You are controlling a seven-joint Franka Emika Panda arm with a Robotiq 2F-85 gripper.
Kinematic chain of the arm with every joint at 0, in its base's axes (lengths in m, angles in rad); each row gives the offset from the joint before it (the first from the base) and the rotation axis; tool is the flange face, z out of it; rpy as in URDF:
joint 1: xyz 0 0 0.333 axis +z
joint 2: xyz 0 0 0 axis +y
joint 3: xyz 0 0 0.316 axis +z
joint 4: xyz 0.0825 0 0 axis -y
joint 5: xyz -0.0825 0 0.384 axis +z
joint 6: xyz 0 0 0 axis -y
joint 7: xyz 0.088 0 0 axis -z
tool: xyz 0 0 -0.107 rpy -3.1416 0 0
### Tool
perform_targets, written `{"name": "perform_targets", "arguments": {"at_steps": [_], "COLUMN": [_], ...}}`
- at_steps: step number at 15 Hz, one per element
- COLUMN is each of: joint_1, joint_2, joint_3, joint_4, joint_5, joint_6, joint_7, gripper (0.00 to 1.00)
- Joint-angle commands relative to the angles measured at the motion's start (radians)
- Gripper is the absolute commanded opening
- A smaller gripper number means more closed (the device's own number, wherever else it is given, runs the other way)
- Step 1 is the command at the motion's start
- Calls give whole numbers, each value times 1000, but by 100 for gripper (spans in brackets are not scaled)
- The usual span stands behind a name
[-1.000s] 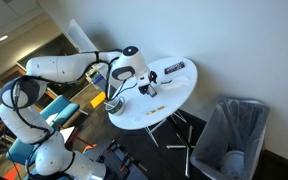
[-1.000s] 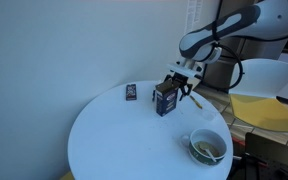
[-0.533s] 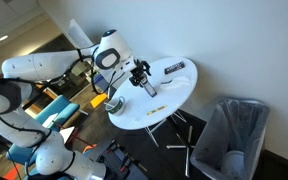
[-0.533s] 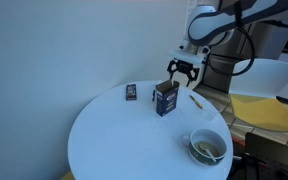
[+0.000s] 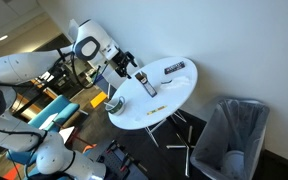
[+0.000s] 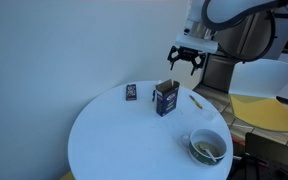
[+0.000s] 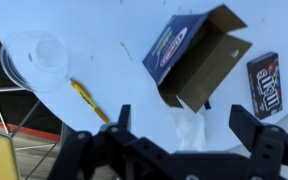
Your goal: Pour some of the things in the box into the mug and then stir them with the spoon
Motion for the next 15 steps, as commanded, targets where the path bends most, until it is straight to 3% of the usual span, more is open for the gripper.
{"name": "perform_targets", "arguments": {"at_steps": [1,7,12,14,15], "joint_1": [31,75,100,97,81], "joint_2": [-136,-237,-234,-219,-213], "joint_3": [42,88,94,90,110], "joint_4": [-96,-200,-313,-304,-305], "joint_5": [24,107,240,250,232], "joint_6": [-118,-266,-280,-370,-301], "joint_7": [-124,-367,-619,-704,-639], "gripper": [100,100,100,100,100]}}
